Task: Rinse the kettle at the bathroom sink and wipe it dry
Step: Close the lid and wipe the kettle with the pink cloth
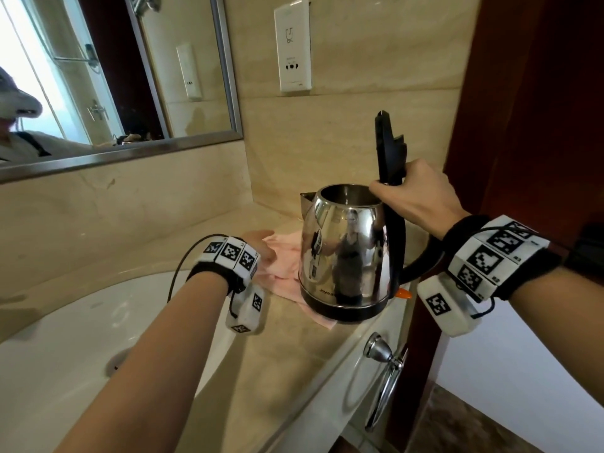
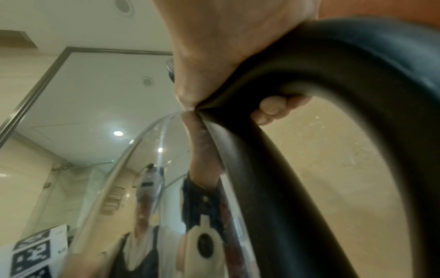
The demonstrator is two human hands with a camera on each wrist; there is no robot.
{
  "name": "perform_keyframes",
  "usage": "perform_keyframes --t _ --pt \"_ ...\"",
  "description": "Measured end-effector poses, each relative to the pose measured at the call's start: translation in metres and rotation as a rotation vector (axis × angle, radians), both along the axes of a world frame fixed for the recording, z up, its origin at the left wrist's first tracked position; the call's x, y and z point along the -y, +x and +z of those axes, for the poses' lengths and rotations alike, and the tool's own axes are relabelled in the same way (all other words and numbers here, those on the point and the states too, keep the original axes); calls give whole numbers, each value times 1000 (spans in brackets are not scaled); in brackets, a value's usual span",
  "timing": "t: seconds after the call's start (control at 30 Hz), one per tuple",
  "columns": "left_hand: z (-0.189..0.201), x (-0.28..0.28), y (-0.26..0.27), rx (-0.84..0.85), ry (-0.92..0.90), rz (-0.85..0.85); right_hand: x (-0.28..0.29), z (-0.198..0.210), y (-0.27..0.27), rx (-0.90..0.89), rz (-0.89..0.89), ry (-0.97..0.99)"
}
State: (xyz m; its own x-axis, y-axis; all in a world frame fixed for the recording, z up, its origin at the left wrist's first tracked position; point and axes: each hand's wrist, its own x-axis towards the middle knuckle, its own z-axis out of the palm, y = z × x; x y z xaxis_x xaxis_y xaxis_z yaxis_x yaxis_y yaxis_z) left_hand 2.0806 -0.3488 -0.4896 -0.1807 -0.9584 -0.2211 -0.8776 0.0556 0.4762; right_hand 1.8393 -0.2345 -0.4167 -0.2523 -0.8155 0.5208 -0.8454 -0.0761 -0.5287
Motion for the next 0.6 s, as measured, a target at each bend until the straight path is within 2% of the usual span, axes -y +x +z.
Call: perform_keyframes --t 0.13,0.23,0.3,0.6 --pt "-14 15 -3 56 -27 -91 4 -2 -3 21 4 14" --pt "-19 16 -4 181 -94 -139 6 -2 -5 26 -6 6" --pt "-16 12 0 177 -101 -136 8 -2 -5 35 -1 2" --pt "7 -4 72 180 -89 123 19 -6 3 47 16 13"
